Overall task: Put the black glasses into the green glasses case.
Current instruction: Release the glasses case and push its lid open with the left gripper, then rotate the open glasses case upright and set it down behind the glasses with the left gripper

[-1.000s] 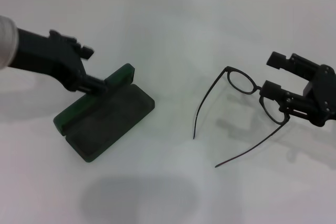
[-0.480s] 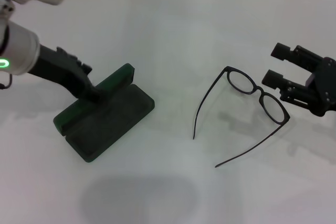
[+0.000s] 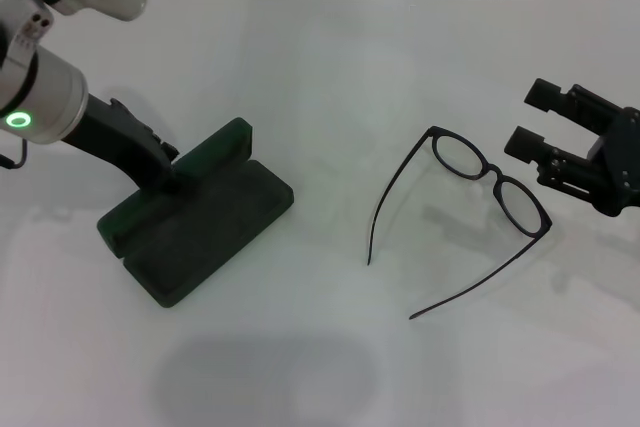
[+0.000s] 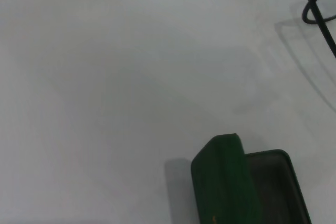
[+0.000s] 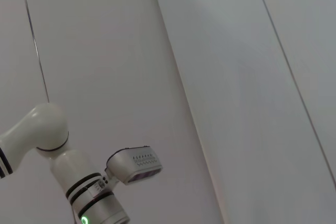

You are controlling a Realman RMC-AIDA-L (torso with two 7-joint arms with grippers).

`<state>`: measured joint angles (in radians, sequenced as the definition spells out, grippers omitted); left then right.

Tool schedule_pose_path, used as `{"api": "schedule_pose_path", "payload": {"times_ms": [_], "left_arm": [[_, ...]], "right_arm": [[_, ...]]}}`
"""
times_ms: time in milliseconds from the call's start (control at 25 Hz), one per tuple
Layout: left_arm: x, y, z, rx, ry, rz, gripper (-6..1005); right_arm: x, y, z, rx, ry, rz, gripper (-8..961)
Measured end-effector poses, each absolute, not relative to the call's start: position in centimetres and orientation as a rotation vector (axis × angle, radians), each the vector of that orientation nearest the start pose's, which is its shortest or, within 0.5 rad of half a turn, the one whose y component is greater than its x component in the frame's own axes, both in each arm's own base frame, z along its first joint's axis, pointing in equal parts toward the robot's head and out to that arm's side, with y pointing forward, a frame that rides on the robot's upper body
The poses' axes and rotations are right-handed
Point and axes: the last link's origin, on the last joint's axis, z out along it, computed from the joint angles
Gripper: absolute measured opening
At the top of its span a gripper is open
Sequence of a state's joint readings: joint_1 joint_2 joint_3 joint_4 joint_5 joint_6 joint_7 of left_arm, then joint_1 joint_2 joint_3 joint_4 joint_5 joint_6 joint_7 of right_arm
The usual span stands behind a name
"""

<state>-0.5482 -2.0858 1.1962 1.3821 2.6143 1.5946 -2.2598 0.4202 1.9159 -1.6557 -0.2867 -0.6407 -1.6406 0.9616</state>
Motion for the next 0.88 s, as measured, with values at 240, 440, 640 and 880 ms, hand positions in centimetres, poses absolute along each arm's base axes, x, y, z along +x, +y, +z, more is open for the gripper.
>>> {"api": "schedule_pose_path", "payload": {"times_ms": [240, 440, 640, 880], "left_arm": [[-20.7, 35.2, 2.9, -2.650, -0.731, 0.476, 324], [-19.6, 35.6, 3.3, -2.635, -0.673, 0.437, 197], [-16.9, 36.9, 3.5, -2.613, -0.463, 0.274, 203], [-12.4, 38.8, 1.6, -2.583, -0.006, 0.167, 210]], "right_arm": [[26.1, 29.0, 0.6, -2.443, 0.478, 1.321, 758], [25.5, 28.5, -0.1, -2.537, 0.423, 1.308, 757], [23.6, 27.2, -2.1, -2.790, 0.262, 1.275, 757], [22.3, 26.3, -3.6, -2.940, 0.242, 1.284, 756]]}}
